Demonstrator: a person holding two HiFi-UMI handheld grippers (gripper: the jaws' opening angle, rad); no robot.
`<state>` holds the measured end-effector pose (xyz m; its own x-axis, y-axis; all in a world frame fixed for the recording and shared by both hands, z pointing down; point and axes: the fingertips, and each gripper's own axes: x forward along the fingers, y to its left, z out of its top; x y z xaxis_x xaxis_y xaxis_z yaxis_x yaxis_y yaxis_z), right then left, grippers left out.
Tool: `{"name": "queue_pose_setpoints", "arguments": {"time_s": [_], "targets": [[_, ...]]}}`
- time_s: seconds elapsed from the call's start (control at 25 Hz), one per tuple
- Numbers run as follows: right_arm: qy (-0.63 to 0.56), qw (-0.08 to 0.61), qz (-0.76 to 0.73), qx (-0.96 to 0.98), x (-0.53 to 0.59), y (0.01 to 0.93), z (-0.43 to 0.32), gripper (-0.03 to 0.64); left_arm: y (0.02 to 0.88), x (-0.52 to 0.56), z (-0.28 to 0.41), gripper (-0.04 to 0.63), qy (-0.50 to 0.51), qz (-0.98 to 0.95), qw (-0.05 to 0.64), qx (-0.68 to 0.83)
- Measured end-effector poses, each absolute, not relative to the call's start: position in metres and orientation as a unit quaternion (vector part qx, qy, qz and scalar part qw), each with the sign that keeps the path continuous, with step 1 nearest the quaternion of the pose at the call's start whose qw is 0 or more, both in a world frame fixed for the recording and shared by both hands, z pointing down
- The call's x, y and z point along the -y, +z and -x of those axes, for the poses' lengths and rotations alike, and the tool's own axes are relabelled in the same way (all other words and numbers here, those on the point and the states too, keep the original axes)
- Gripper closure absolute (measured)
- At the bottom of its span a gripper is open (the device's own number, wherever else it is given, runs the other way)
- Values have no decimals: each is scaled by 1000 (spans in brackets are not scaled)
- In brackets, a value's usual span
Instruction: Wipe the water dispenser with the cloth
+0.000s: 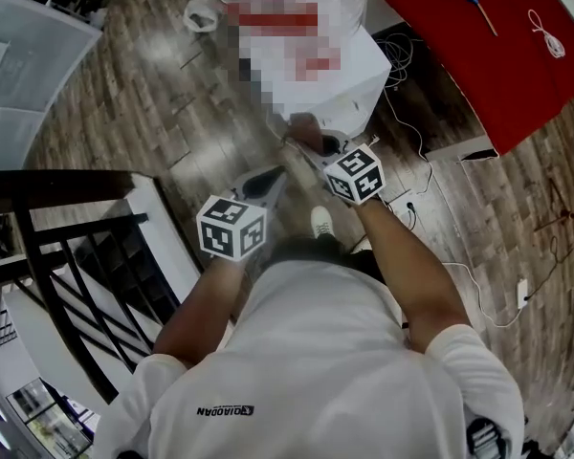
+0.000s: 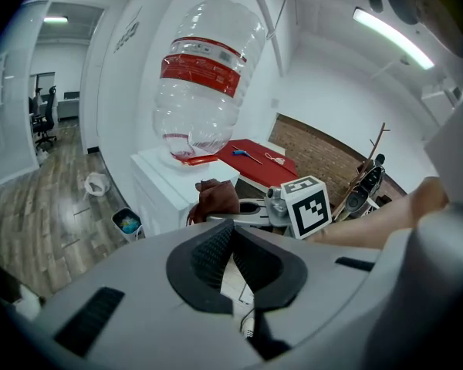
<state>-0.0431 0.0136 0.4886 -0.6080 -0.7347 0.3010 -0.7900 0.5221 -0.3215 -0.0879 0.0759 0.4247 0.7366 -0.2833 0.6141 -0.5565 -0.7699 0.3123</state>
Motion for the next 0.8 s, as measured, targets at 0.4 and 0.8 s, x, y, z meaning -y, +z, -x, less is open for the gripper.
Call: {"name": "queue_pose_setpoints", "arguments": {"time_s": [0.4, 0.8], "targets": [[209, 121, -445, 862, 1, 527, 61, 558, 440, -50, 119, 606, 284, -902, 242, 216], [205, 131, -485, 840, -2, 525, 19, 558, 432, -43, 102, 606, 299, -914, 203, 184]]}}
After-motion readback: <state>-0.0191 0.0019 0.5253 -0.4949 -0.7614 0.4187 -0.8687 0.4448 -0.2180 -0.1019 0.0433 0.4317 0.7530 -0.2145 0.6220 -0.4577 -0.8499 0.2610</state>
